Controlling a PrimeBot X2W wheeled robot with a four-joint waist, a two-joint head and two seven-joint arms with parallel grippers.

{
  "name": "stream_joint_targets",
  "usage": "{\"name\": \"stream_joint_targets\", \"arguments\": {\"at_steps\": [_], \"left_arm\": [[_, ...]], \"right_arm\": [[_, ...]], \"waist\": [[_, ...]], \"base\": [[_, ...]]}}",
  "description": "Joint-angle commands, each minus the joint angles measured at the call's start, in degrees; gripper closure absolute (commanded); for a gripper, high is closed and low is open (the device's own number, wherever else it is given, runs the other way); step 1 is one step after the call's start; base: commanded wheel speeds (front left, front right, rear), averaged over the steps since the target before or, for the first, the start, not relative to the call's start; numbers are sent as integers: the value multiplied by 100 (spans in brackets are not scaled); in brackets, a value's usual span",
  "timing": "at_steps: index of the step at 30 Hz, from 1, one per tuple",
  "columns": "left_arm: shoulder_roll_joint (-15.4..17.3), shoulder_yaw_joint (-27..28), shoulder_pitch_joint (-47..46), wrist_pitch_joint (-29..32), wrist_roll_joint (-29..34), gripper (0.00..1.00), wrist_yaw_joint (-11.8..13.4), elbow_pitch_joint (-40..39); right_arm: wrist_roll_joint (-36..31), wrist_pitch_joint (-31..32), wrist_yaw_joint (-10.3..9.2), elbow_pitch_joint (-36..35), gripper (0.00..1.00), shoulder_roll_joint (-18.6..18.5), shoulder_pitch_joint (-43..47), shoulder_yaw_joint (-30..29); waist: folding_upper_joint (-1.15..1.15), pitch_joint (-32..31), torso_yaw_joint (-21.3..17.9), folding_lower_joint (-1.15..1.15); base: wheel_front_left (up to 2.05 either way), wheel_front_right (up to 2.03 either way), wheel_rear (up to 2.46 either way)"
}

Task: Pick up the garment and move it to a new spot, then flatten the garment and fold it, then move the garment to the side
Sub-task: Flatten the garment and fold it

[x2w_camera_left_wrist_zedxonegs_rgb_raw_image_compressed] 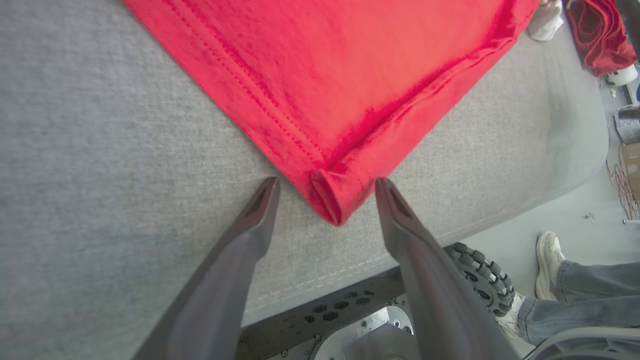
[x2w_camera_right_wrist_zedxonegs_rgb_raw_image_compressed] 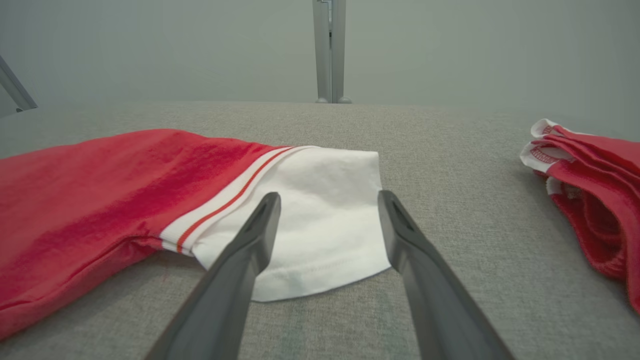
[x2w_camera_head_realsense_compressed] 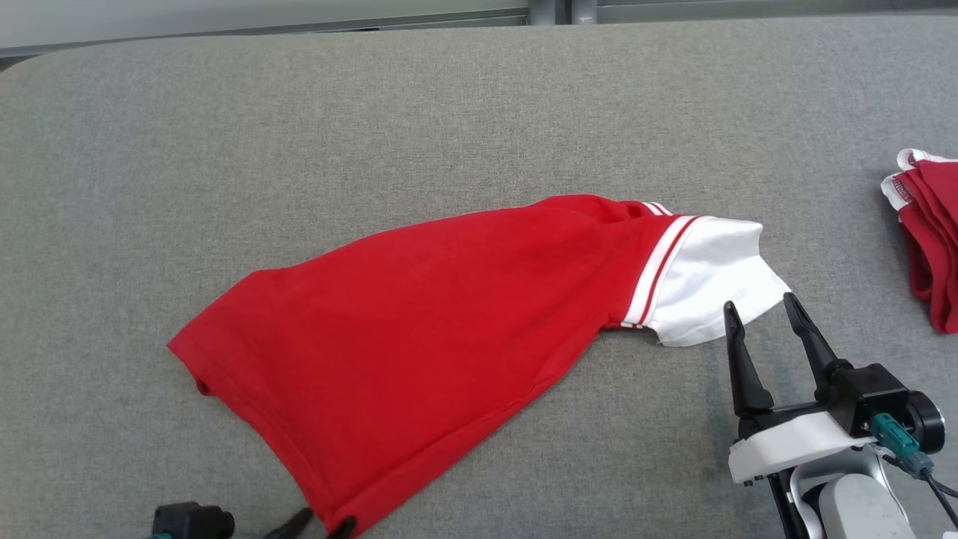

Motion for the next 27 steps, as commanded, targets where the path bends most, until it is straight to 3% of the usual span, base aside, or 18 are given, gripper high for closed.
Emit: {"name": "stream_joint_targets", "arguments": {"at_steps": [1, 6, 9, 13, 15, 18, 27], "left_arm": [[89, 126, 64, -97, -113, 0, 86, -72], [317, 870, 331, -489, -351, 0, 827, -426], [369, 1280, 447, -565, -158, 0, 1176, -635], [2, 2034, 577, -583, 307, 0, 1500, -765], [-110, 2199, 661, -579, 469, 0, 1514, -768], [-565, 2821, 845, -581, 951, 0, 1601, -727], [-1661, 3537, 1252, -576, 2333, 0, 1259, -158]], "right_arm": [[2, -16, -2, 4, 0, -18, 74, -10], [14, -16, -2, -72, 0, -20, 157, -152], [-25, -16, -2, -139, 0, -18, 256, -298], [-140, -15, -1, -215, 0, -19, 390, -489], [-176, -16, -2, -245, 0, -17, 420, -514], [-233, -16, -2, -277, 0, -19, 523, -632], [-290, -15, -2, -213, 0, -17, 824, -939]], "waist": [[42, -44, -36, 0], [42, -218, -91, 0], [42, -310, -43, 0], [42, -489, 76, 0], [42, -540, 101, 0], [42, -721, 169, 0], [42, -1199, 375, 0]], "base": [[0, 0, 0], [0, 0, 0], [0, 0, 0], [0, 0, 0], [0, 0, 0], [0, 0, 0], [0, 0, 0]]}}
